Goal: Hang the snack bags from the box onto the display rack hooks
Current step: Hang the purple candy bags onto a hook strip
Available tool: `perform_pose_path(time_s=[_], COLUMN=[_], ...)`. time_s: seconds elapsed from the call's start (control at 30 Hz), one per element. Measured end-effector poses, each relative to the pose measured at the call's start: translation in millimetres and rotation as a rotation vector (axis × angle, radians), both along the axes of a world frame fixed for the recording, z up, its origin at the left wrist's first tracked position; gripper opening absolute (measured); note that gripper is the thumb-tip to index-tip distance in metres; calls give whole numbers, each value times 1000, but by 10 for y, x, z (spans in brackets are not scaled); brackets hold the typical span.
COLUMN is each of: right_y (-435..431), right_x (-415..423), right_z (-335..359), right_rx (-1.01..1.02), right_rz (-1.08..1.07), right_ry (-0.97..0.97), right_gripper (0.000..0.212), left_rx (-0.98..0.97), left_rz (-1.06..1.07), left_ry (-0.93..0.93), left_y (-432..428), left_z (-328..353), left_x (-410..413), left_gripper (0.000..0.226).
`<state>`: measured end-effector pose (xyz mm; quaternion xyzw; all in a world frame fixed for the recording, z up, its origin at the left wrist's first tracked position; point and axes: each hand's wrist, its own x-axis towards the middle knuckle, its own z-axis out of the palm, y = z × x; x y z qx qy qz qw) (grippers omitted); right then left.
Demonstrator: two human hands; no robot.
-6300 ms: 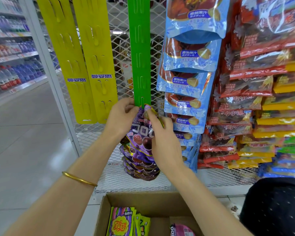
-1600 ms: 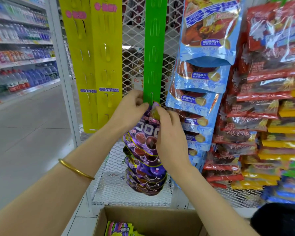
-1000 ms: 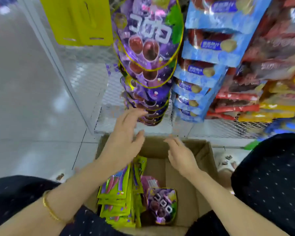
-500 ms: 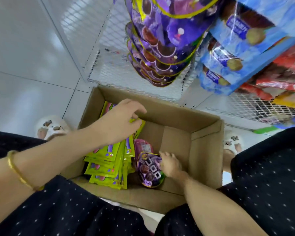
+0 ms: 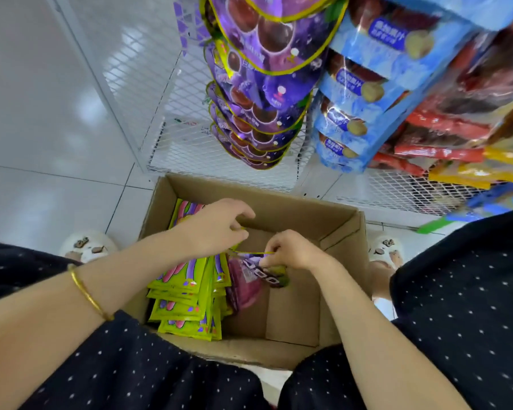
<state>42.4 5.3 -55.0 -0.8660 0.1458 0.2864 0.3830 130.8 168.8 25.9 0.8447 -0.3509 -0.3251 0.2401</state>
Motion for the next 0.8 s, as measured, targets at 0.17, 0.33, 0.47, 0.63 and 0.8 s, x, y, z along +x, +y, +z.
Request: perform_pose_path(time_s=[0.17, 0.33, 0.47, 0.63, 0.8], right_y=[9, 19, 156, 256, 195], right_x=[72, -47, -125, -27, 123], right_z=[867, 1122, 1307, 1823, 2555], right_rx=[141, 244, 191, 39, -322], right_rz=[-95, -302, -383, -408, -309], right_ry=[-290, -516, -738, -1152, -1329], right_gripper=[11, 16, 54, 59, 31], left_rx=[21, -305, -423, -524, -872], left_rz=[-155, 115, 257, 236, 254], left_ry=[-162, -23, 64, 80, -370], left_y=[-12, 9, 24, -12, -256], left_z=[91, 367, 649, 1254, 2320], left_x=[-18, 19, 43, 190, 513], left_gripper=[11, 15, 14, 14, 14])
